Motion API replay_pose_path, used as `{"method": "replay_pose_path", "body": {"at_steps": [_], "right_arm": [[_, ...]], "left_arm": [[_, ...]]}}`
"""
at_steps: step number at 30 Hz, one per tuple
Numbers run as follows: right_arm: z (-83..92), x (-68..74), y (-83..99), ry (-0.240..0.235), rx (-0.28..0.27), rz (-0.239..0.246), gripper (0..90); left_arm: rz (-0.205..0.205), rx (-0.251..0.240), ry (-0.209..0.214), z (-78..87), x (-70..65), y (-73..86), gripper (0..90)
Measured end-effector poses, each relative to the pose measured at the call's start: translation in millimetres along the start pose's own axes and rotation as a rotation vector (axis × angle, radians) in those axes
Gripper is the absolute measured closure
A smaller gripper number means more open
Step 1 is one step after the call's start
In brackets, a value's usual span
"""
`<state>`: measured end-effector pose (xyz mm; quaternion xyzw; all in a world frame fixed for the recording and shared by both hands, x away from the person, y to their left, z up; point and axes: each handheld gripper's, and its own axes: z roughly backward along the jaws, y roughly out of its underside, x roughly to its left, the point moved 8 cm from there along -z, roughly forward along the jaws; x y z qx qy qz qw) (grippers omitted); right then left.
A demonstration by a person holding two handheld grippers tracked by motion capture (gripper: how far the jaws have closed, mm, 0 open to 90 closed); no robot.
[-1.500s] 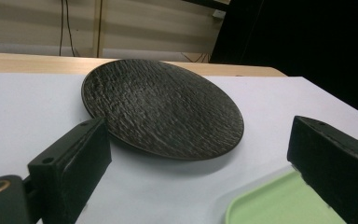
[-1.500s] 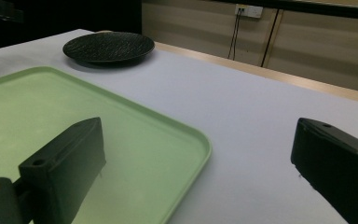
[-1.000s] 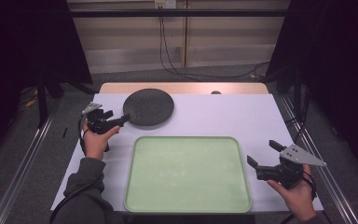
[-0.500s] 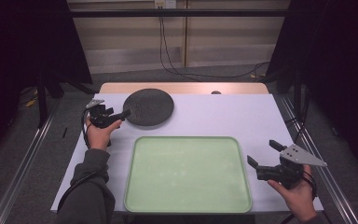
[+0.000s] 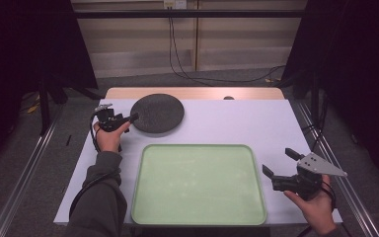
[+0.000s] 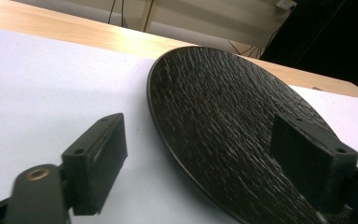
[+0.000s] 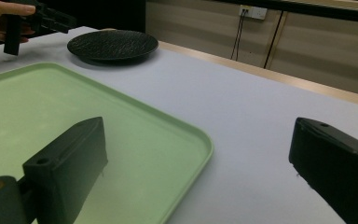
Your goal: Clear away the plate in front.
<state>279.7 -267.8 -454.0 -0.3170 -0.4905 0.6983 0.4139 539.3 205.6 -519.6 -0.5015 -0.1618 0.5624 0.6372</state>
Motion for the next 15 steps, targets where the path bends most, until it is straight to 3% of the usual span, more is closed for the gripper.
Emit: {"method": "replay_pose_path", "body": {"at_steps": [1, 3, 5, 7, 12, 15], "right_arm": [[0.5, -0.2, 0.5, 0.001, 0.005, -0.003, 3.7], [0.4, -0.7, 0.5, 0.004, 0.005, -0.001, 3.7], [0.4, -0.7, 0.6, 0.002, 0.005, -0.001, 3.8], [0.7, -0.4, 0.7, 0.0, 0.005, -0.008, 3.8], [0.5, 0.2, 1.2, -0.012, 0.004, -0.008, 4.0], [0.7, 0.0, 1.2, -0.012, 0.005, -0.011, 4.1]], "left_arm": [[-0.003, 0.012, 0.004, -2.8, -0.6, 1.8, 24.8], [0.003, 0.009, -0.002, -4.6, -0.5, 2.3, 25.1], [0.025, 0.01, -0.006, -7.5, -1.2, 3.4, 30.7], [0.072, 0.022, 0.002, -10.7, -1.6, 5.4, 33.0], [0.101, 0.035, -0.002, -13.9, -0.9, 7.8, 39.5], [0.147, 0.042, -0.006, -15.6, -1.1, 9.5, 46.7]]}}
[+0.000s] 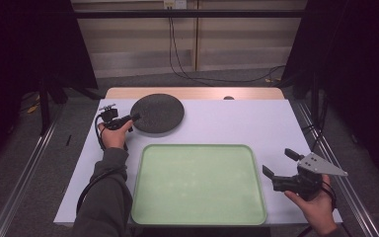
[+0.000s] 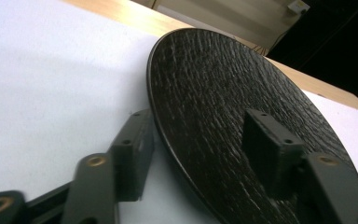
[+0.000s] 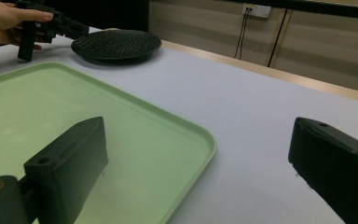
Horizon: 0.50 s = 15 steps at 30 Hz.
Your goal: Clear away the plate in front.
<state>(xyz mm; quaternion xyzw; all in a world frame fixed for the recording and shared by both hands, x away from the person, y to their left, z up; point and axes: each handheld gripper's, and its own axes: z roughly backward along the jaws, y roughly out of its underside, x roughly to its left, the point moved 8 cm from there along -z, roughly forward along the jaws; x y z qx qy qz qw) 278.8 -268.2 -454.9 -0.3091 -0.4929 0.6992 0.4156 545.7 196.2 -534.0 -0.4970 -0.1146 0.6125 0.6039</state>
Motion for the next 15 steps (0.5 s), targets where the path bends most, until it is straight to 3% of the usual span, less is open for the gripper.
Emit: {"method": "replay_pose_path", "body": {"at_steps": [2, 3, 7, 8, 11, 12, 13, 15], "right_arm": [[0.5, -0.4, -0.1, 0.001, 0.002, 0.001, 4.1], [0.5, -0.4, -0.1, 0.001, 0.002, 0.001, 4.1], [0.5, -0.9, -0.2, -0.003, -0.002, -0.008, 4.2], [0.5, -0.9, -0.2, -0.003, -0.002, -0.008, 4.2], [0.6, -1.7, -0.4, -0.003, -0.003, -0.013, 4.3], [1.0, -2.6, -0.8, -0.002, -0.005, -0.011, 4.3], [1.2, -3.0, -1.0, -0.001, -0.006, -0.012, 4.3], [1.4, -2.8, -1.0, -0.005, -0.006, -0.017, 4.3]], "left_arm": [[0.038, 0.003, -0.004, -0.6, 0.7, 0.7, 50.6], [0.037, 0.011, -0.002, -0.7, 3.0, 1.3, 50.6], [0.129, 0.033, 0.016, -6.4, 2.0, 5.8, 54.7], [0.129, 0.033, 0.016, -6.4, 2.0, 5.8, 56.6], [0.176, 0.028, 0.009, -7.6, 1.3, 6.8, 57.8], [0.21, 0.003, 0.008, -9.2, 2.8, 6.6, 59.6], [0.21, 0.003, 0.008, -9.2, 2.8, 6.6, 59.9], [0.259, -0.02, 0.024, -11.0, 2.4, 7.0, 59.9]]}}
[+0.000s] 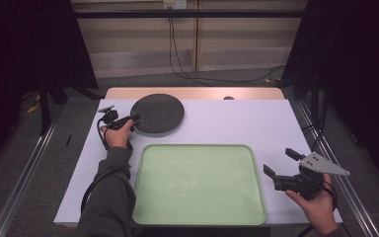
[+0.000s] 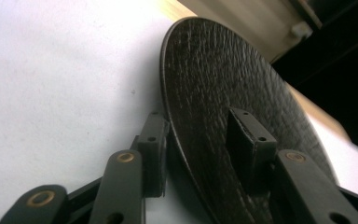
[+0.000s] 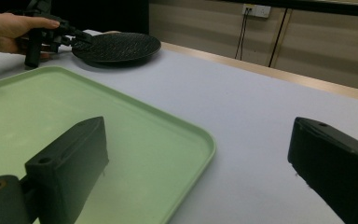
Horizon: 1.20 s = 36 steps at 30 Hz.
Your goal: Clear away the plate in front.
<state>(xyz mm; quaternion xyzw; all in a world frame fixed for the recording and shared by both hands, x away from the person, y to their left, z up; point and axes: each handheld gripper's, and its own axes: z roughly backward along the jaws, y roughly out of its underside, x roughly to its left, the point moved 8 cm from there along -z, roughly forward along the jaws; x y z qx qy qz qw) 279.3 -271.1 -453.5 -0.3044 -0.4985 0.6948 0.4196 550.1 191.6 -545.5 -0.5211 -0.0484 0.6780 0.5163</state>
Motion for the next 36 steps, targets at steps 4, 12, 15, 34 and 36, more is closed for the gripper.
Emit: {"method": "replay_pose_path", "body": {"at_steps": [4, 12, 15, 34, 36], "right_arm": [[-0.3, -1.1, -0.3, 0.004, -0.002, -0.006, 4.4], [-1.3, -1.1, -2.4, -0.007, -0.008, -0.015, 4.6], [-2.3, -2.5, -2.5, -0.009, -0.005, -0.017, 4.8], [1.9, -6.6, -3.6, 0.001, -0.008, -0.029, 5.3], [3.2, -5.7, -4.5, -0.006, -0.014, -0.033, 5.0]], "left_arm": [[0.059, -0.019, -0.028, -2.5, 1.2, 0.1, 67.3], [0.089, -0.027, -0.03, -5.4, 4.5, -0.3, 73.9], [0.087, -0.014, -0.012, -3.7, 4.4, 0.6, 75.0], [0.049, -0.064, 0.031, 6.7, -33.3, -14.9, 84.8], [0.035, -0.068, 0.039, 7.9, -40.2, -17.9, 86.7]]}}
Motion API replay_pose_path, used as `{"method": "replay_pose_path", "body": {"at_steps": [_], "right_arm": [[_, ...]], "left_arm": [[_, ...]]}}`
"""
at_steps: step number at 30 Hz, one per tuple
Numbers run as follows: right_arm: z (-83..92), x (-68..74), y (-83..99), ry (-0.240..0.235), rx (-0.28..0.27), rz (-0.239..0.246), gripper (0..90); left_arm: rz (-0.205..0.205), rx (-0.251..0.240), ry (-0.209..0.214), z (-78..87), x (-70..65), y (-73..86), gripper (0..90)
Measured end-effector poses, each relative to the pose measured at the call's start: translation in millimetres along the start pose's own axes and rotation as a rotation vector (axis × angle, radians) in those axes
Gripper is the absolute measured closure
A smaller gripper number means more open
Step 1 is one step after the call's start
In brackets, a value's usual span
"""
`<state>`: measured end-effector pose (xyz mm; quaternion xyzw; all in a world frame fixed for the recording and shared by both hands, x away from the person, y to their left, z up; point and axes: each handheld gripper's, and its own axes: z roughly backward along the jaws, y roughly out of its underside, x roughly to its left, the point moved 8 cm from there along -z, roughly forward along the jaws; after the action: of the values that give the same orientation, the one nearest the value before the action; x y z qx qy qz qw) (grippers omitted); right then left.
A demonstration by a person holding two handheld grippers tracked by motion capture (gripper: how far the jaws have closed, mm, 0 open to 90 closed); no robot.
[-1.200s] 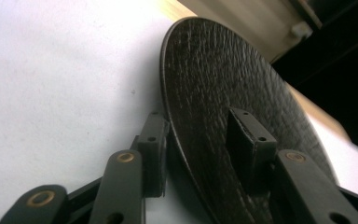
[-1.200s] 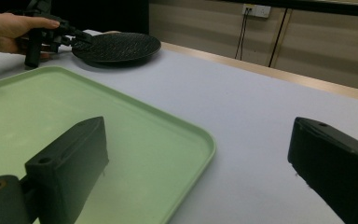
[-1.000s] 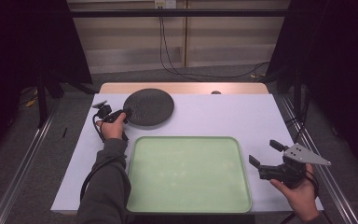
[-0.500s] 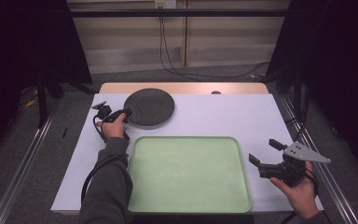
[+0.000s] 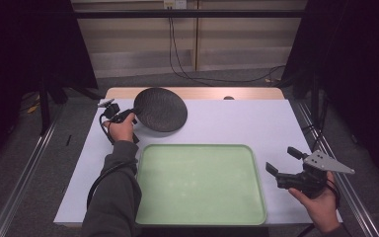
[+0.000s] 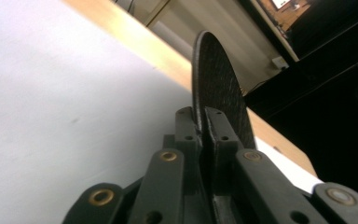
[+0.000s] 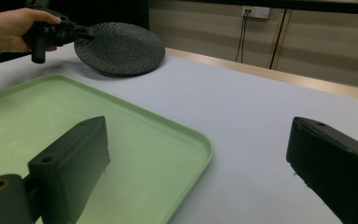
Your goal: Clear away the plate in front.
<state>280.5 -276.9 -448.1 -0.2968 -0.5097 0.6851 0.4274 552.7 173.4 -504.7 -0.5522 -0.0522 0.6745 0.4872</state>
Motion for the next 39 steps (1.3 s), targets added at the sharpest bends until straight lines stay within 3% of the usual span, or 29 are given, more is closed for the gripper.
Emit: {"method": "replay_pose_path", "body": {"at_steps": [3, 5, 8, 14, 15, 17, 21, 26, 29, 33, 35, 39], "right_arm": [[0.4, -0.2, 0.4, 0.0, 0.002, 0.002, 4.5], [0.0, -0.5, 1.4, -0.005, 0.005, 0.006, 3.9], [0.6, 0.0, 1.7, -0.004, 0.004, 0.005, 3.2], [2.1, -0.4, 1.8, 0.0, 0.004, 0.016, 2.1], [2.0, 0.0, 2.2, -0.004, 0.007, 0.014, 2.0], [2.0, 0.5, 2.6, -0.004, 0.008, 0.009, 1.3], [2.1, 2.0, 2.4, -0.017, 0.005, 0.016, 0.4], [2.0, 2.8, 1.7, -0.024, -0.001, 0.018, 0.1], [2.9, 2.4, -0.3, -0.018, -0.014, 0.019, 0.0], [3.0, 2.9, -0.6, -0.028, -0.019, 0.023, 0.0], [2.9, 3.2, -0.4, -0.029, -0.016, 0.021, 0.0], [3.5, 3.7, -1.3, -0.033, -0.021, 0.021, 0.0]], "left_arm": [[-0.023, 0.007, -0.001, -0.9, -11.5, -2.2, 87.0], [-0.023, 0.027, -0.011, -1.4, -14.0, -1.2, 87.0], [-0.027, 0.013, -0.009, -2.4, -18.2, -2.8, 87.3], [-0.072, 0.017, -0.013, -1.7, -29.2, -6.7, 87.5], [-0.097, 0.02, -0.022, -1.2, -29.3, -7.9, 87.5], [-0.086, 0.022, -0.018, -1.5, -34.3, -9.2, 87.5], [-0.127, 0.036, -0.025, 0.0, -38.1, -12.0, 87.3], [-0.131, 0.032, -0.021, 2.5, -46.6, -17.6, 86.8], [-0.155, 0.061, -0.022, 4.0, -48.9, -19.1, 87.2], [-0.147, 0.091, -0.006, 3.9, -56.2, -20.6, 87.5], [-0.127, 0.079, -0.006, 4.9, -58.9, -23.6, 87.6], [-0.127, 0.077, 0.015, 8.2, -67.9, -29.7, 87.5]]}}
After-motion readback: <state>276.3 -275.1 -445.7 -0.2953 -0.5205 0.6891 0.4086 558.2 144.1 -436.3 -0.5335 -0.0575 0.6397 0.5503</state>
